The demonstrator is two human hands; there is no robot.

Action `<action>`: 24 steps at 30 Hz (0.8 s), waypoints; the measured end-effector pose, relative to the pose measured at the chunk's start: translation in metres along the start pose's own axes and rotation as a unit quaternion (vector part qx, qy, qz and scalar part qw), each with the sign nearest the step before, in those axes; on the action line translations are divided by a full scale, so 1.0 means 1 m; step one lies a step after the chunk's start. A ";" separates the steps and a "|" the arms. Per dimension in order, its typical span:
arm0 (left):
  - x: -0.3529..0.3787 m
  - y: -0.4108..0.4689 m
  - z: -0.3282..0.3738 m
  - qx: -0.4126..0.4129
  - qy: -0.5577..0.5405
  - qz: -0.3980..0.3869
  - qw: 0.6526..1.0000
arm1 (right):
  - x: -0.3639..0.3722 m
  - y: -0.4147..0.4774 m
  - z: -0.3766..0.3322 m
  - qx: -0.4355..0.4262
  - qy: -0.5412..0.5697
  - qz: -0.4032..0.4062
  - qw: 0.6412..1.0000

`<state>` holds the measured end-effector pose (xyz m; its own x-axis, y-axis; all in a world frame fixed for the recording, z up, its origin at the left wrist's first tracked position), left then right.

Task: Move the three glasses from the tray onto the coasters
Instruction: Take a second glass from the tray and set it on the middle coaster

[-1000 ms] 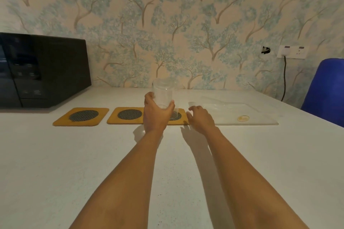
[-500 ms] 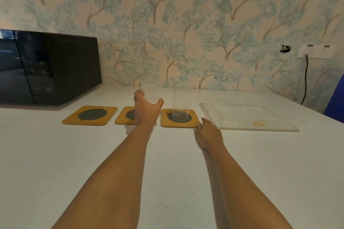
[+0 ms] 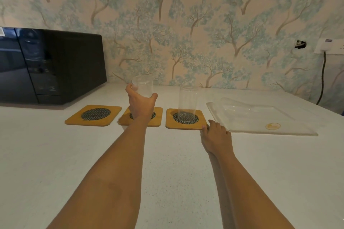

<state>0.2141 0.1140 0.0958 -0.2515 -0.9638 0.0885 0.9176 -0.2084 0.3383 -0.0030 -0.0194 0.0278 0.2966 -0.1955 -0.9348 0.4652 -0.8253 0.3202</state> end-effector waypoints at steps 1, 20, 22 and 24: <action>0.000 0.003 -0.001 -0.004 0.002 0.005 1.000 | 0.000 0.000 0.000 0.000 0.000 0.000 1.000; 0.018 0.032 -0.022 -0.044 0.007 -0.041 0.998 | 0.002 0.000 0.001 -0.005 -0.023 -0.004 1.000; 0.019 0.032 -0.023 -0.046 0.017 -0.041 0.998 | 0.001 0.000 0.001 -0.004 -0.022 -0.004 1.000; 0.019 0.031 -0.025 -0.048 0.021 -0.040 0.998 | 0.001 0.000 0.000 -0.005 -0.023 -0.005 1.000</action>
<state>0.2457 0.0854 0.0846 -0.3148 -0.9488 0.0252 0.9207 -0.2988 0.2512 -0.0028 -0.0200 0.0265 0.2527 -0.2116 -0.9441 0.4765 -0.8221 0.3118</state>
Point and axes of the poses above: each hand's wrist, its own y-axis towards the middle knuckle, its own x-axis out of the palm, z = x × y, the point moved 6 cm from there along y, towards the middle knuckle, and after that the axes turned 11 degrees about -y, right-handed, at the moved point
